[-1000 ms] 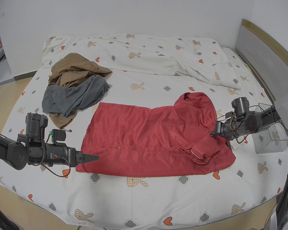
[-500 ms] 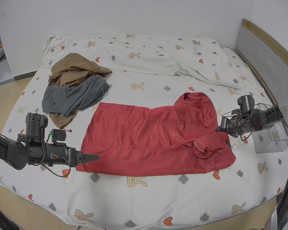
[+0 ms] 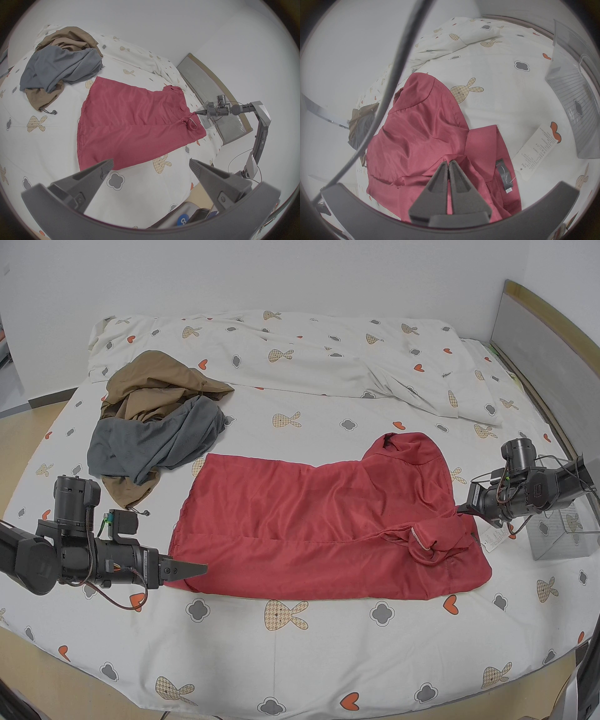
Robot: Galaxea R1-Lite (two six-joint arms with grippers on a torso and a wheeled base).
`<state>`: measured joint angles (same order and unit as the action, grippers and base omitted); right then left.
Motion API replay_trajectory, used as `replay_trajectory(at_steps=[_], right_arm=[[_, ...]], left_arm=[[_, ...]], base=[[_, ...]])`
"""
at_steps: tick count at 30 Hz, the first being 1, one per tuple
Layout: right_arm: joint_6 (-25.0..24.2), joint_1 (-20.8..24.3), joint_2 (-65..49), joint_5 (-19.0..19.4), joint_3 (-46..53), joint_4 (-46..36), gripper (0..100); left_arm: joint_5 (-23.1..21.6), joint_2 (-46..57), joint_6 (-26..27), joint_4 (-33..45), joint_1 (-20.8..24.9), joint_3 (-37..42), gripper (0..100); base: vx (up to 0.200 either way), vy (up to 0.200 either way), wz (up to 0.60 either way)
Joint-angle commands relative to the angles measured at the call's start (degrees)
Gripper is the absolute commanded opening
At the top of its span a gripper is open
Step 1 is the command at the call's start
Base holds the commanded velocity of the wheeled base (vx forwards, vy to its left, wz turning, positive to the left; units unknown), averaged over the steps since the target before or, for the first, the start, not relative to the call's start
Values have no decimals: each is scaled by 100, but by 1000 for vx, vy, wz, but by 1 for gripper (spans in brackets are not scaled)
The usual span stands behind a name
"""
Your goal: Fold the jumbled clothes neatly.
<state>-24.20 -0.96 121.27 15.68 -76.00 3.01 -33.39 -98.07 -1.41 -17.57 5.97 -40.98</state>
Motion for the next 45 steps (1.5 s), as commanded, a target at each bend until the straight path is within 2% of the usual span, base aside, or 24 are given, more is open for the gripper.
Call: replay_trajectory(at_steps=[1, 2, 3, 17, 22, 29, 33, 35, 41, 45], right_arm=[[-15, 61, -33, 41, 15, -2, 0], [-15, 88, -42, 49, 23, 7, 0], [-15, 88, -42, 49, 23, 7, 100], [12, 44, -904, 111, 507, 59, 100], [12, 184, -1782, 542, 1315, 86, 100], [38, 114, -2907, 990, 2282, 112, 100], [38, 105, -2943, 1078, 2651, 402, 100], [29, 167, -2846, 1078, 2968, 859, 100], [-24, 255, -2547, 1087, 3390, 1738, 100], [29, 281, -2292, 1051, 3398, 1799, 100]], left_arm=[[-1, -19, -8, -1, 0, 3, 100], [-1, -28, 1, 8, 0, 3, 100], [-1, -28, 1, 8, 0, 3, 100], [8, -493, 1, -124, -96, -68, 100], [8, -1399, -8, -414, -290, -235, 100], [175, -2286, -26, -695, -545, -797, 100], [175, -2620, -17, -687, -483, -1157, 100], [175, -2761, -26, -634, -448, -1368, 100], [201, -2928, 1, -625, -615, -1289, 100], [289, -2866, 27, -625, -703, -1087, 100]], base=[[0, 0, 0], [0, 0, 0], [0, 0, 0], [0, 0, 0], [0, 0, 0], [0, 0, 0], [0, 0, 0], [0, 0, 0], [0, 0, 0], [0, 0, 0]])
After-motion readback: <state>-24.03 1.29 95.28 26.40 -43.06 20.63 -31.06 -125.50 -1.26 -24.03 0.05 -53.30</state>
